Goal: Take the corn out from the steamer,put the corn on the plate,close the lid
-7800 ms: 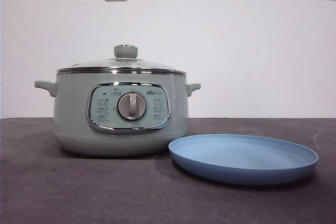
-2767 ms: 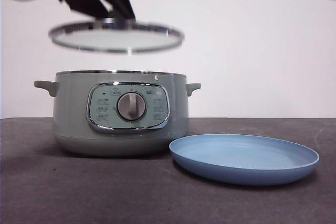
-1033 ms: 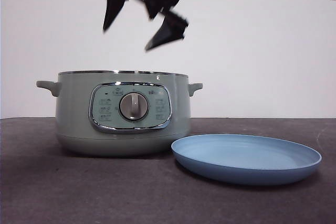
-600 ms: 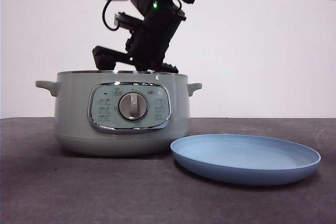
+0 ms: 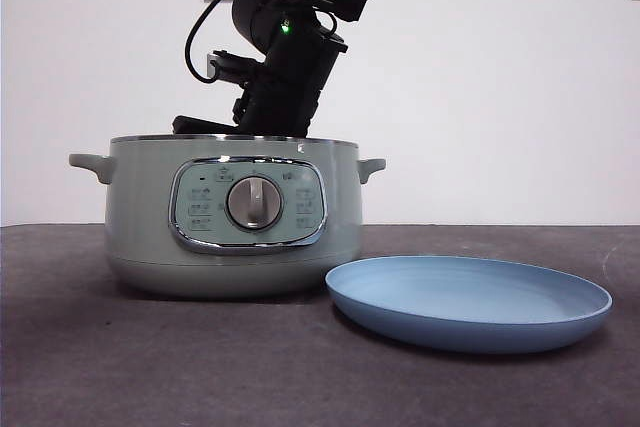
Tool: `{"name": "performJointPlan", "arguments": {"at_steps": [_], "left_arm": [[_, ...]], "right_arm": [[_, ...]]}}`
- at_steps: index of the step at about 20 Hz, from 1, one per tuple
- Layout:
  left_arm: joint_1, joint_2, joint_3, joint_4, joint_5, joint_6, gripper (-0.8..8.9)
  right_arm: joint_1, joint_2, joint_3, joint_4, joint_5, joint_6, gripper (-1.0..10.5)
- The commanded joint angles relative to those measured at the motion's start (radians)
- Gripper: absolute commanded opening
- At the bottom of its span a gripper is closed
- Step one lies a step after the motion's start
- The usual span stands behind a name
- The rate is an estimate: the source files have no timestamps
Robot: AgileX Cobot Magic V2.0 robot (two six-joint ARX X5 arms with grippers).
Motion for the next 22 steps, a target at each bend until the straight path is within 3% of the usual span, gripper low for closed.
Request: {"name": "performJointPlan", "arguments": {"at_steps": [1, 3, 7, 12, 17, 22], "left_arm": [[0.0, -0.009, 0.012, 0.041, 0.0, -0.007, -0.08], [0.0, -0.009, 0.012, 0.035, 0.0, -0.006, -0.08], [0.0, -0.009, 0.012, 0.035, 0.0, -0.006, -0.08], [0.0, -0.008, 0.012, 0.055, 0.0, -0.006, -0.08], [0.0, -0.008, 0.012, 0.09, 0.0, -0.006, -0.08], [0.0, -0.007, 0.012, 0.091, 0.001, -0.006, -0.08]], "right_arm": [[-0.006, 0.026, -0.005, -0.013, 0.007, 0.011, 1.0], [-0.006, 0.026, -0.005, -0.008, 0.001, 0.011, -0.2], [0.0, 0.002, 0.004, 0.019, 0.004, 0.01, -0.1], [-0.001, -0.2, 0.008, -0.008, 0.007, -0.011, -0.1], [-0.01, -0.448, 0.008, -0.22, 0.097, -0.096, -0.1], [-0.098, -0.586, -0.045, -0.364, 0.096, -0.103, -0.1]]}}
